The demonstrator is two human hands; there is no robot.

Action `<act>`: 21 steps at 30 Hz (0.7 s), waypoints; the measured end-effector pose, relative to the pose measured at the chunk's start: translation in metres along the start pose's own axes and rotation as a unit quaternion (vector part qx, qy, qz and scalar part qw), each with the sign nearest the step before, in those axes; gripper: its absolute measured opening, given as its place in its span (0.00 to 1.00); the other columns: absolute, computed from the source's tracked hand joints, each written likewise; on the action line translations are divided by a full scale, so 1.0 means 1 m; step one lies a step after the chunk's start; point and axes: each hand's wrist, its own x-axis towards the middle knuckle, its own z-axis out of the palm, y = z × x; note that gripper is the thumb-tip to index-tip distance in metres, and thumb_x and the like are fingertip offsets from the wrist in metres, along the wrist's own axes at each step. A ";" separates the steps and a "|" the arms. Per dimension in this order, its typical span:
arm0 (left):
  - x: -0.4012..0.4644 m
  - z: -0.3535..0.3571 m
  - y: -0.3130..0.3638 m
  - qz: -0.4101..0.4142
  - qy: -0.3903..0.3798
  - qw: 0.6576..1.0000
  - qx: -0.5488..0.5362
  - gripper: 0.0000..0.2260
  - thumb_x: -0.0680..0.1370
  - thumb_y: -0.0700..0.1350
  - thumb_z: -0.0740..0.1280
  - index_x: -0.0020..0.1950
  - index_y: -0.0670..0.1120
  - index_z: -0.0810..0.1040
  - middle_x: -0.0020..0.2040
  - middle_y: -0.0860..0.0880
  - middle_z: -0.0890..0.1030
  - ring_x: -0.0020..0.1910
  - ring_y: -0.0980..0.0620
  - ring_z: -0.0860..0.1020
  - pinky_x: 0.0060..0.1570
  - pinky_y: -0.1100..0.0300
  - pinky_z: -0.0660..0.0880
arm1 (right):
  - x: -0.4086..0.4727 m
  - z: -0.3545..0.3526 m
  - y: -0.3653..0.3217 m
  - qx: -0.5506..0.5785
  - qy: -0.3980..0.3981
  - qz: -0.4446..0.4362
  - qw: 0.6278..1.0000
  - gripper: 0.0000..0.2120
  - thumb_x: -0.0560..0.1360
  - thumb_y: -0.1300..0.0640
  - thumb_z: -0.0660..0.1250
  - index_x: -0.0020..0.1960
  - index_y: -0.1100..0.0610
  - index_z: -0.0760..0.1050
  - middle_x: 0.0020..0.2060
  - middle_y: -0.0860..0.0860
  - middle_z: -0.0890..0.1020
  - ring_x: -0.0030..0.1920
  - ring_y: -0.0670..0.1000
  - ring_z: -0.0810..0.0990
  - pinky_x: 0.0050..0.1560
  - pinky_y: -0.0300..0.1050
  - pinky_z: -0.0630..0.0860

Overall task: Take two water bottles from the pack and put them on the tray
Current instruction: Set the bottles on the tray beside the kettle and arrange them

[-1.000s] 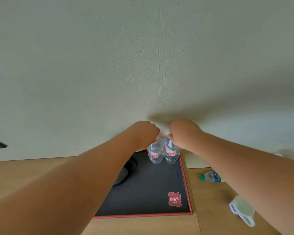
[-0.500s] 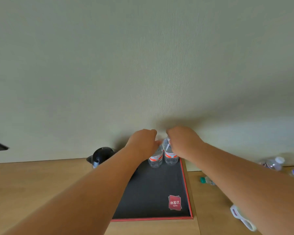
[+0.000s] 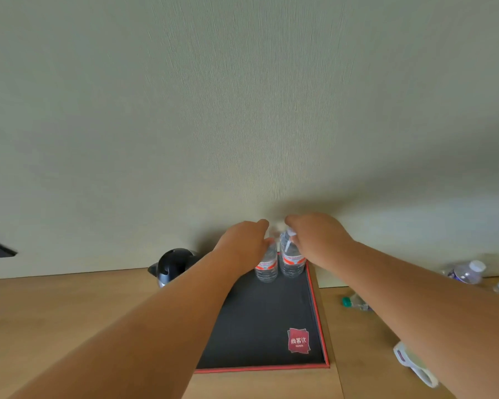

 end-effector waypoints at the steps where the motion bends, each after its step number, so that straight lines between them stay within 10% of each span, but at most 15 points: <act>1: 0.002 0.000 0.002 0.003 0.000 1.000 0.003 0.14 0.87 0.52 0.60 0.64 0.42 0.73 0.56 0.39 0.82 0.55 0.38 0.81 0.46 0.52 0.71 | 0.000 0.000 0.000 -0.007 -0.003 -0.004 1.000 0.03 0.77 0.64 0.63 0.48 0.57 0.73 0.34 0.51 0.72 0.36 0.57 0.73 0.36 0.45 0.64; 6: 0.014 -0.002 0.009 -0.002 0.019 1.000 0.006 0.14 0.87 0.51 0.60 0.63 0.40 0.73 0.57 0.37 0.82 0.56 0.37 0.80 0.45 0.52 0.70 | 0.008 -0.001 0.003 -0.019 -0.011 -0.017 1.000 0.04 0.79 0.63 0.63 0.51 0.57 0.75 0.30 0.47 0.65 0.38 0.54 0.73 0.38 0.45 0.65; 21: 0.011 0.007 0.006 -0.027 0.026 0.999 -0.019 0.15 0.86 0.51 0.63 0.65 0.41 0.73 0.56 0.38 0.83 0.55 0.38 0.81 0.48 0.50 0.76 | 0.008 0.001 -0.008 -0.025 -0.025 0.024 0.999 0.09 0.81 0.61 0.63 0.58 0.59 0.79 0.50 0.56 0.85 0.51 0.58 0.84 0.41 0.44 0.66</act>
